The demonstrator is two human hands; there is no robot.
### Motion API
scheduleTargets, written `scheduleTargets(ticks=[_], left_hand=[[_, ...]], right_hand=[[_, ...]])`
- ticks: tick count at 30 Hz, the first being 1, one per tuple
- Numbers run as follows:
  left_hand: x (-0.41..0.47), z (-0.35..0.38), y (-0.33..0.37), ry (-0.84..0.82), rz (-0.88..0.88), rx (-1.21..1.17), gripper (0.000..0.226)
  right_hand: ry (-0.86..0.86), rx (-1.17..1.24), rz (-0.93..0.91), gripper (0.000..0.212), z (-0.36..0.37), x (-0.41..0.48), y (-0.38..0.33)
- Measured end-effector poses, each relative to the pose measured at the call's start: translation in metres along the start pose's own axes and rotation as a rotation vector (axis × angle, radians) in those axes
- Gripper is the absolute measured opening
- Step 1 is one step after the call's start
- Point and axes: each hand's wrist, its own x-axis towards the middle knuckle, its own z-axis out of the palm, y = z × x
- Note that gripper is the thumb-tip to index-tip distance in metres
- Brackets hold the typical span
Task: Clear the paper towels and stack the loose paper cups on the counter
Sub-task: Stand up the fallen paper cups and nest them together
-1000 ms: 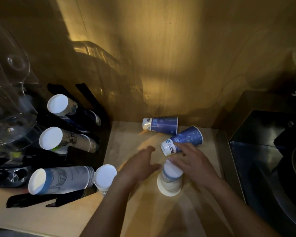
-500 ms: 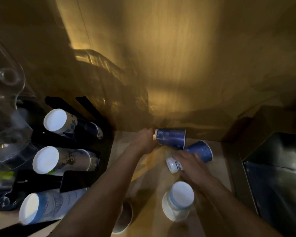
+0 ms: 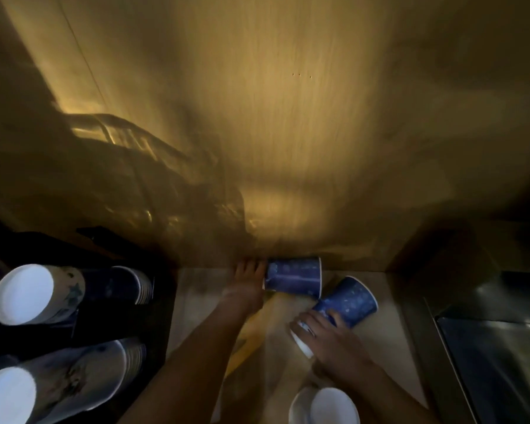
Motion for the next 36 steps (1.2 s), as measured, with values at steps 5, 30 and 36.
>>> scheduleTargets(ticks=[5, 30, 36], left_hand=[[0.001, 0.017, -0.012, 0.105, 0.005, 0.034, 0.073], [-0.073, -0.088, 0.015, 0.255, 0.118, -0.399, 0.067], [-0.076, -0.07, 0.018, 0.113, 0.173, -0.402, 0.062]], right_hand=[[0.01, -0.012, 0.019, 0.07, -0.001, -0.004, 0.0], [0.016, -0.06, 0.204, 0.07, -0.024, -0.038, 0.01], [0.429, 0.391, 0.536, 0.062, -0.069, -0.047, 0.017]])
